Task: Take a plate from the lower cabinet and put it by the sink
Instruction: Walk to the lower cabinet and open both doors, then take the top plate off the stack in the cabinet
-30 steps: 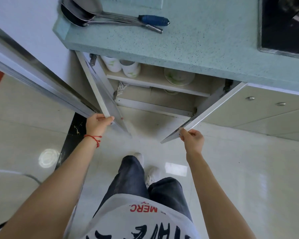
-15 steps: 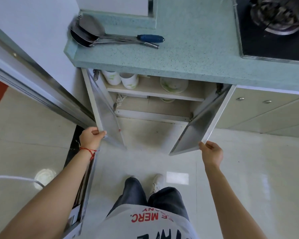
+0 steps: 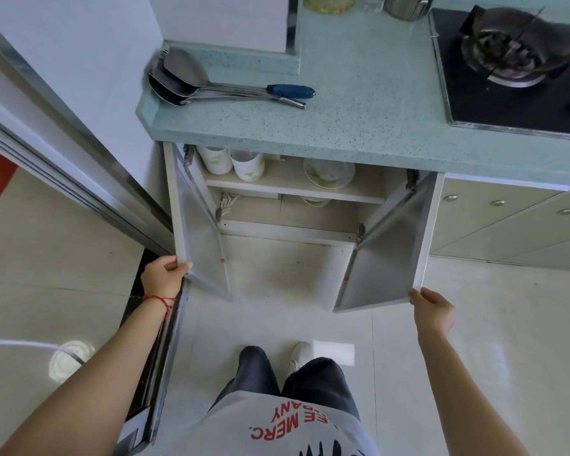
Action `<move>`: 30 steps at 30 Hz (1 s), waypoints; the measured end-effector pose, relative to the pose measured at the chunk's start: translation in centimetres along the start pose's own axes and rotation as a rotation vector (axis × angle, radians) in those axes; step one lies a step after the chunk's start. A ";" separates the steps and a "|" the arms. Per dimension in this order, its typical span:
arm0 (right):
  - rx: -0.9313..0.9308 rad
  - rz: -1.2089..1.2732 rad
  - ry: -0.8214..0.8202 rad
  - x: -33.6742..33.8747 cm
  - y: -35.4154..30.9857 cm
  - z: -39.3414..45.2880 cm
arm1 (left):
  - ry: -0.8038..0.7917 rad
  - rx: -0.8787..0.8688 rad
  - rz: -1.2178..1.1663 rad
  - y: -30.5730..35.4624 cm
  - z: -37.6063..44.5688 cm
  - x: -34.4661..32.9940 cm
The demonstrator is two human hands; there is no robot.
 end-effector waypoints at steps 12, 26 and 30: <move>-0.141 0.089 0.116 -0.8 2.2 -2.0 | 0.189 0.134 -0.012 -2.9 -1.5 1.2; 0.667 -0.481 -0.193 -9.2 -4.8 -9.0 | -0.483 -0.409 0.501 0.0 -5.1 -8.2; 0.754 -0.569 -0.191 -9.6 -6.2 -8.1 | -0.521 -0.476 0.583 1.5 -4.9 -10.7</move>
Point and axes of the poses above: each hand's wrist, its own z-axis towards the middle knuckle, its own x-axis out of the back of the hand, y = z × x, the point moved 3 cm from there along z, towards the middle knuckle, and after that the axes turned 15 degrees about -z, right-handed, at the moved point
